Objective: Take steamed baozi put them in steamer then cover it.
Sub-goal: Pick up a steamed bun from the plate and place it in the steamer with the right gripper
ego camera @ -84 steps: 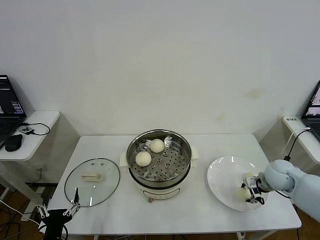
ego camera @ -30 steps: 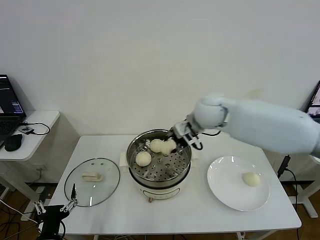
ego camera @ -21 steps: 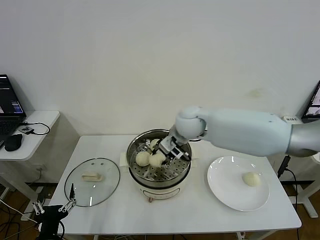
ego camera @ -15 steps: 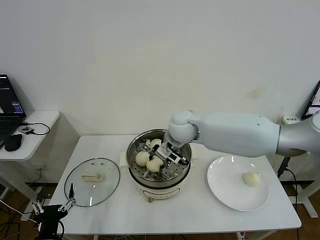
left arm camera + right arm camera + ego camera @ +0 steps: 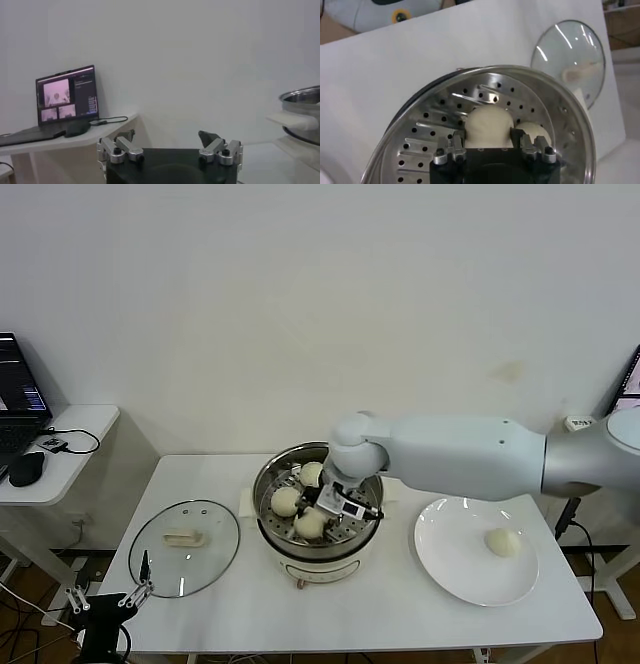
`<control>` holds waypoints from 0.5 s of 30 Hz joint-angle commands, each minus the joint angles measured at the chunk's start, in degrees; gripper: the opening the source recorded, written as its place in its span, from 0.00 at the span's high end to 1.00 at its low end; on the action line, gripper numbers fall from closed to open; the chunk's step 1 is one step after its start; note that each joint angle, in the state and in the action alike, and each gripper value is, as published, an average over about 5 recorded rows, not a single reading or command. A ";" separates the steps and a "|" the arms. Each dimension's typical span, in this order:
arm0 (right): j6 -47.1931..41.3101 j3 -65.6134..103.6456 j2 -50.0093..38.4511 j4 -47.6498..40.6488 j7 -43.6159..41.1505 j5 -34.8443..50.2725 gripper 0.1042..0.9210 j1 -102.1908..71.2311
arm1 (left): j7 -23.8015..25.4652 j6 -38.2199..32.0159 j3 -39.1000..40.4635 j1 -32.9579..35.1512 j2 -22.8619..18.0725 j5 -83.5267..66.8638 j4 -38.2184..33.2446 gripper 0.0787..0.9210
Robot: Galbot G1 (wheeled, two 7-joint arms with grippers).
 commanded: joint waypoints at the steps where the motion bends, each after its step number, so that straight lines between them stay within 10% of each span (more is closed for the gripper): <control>1: 2.02 -0.39 0.28 -0.03 -0.10 -1.86 0.39 -0.13 | -0.01 -0.02 0.08 0.00 -0.08 0.05 0.08 0.12; 15: 0.77 3.62 -5.74 1.72 -0.87 1.89 0.12 3.34 | 0.00 -0.08 -0.35 0.08 0.21 0.00 0.03 0.12</control>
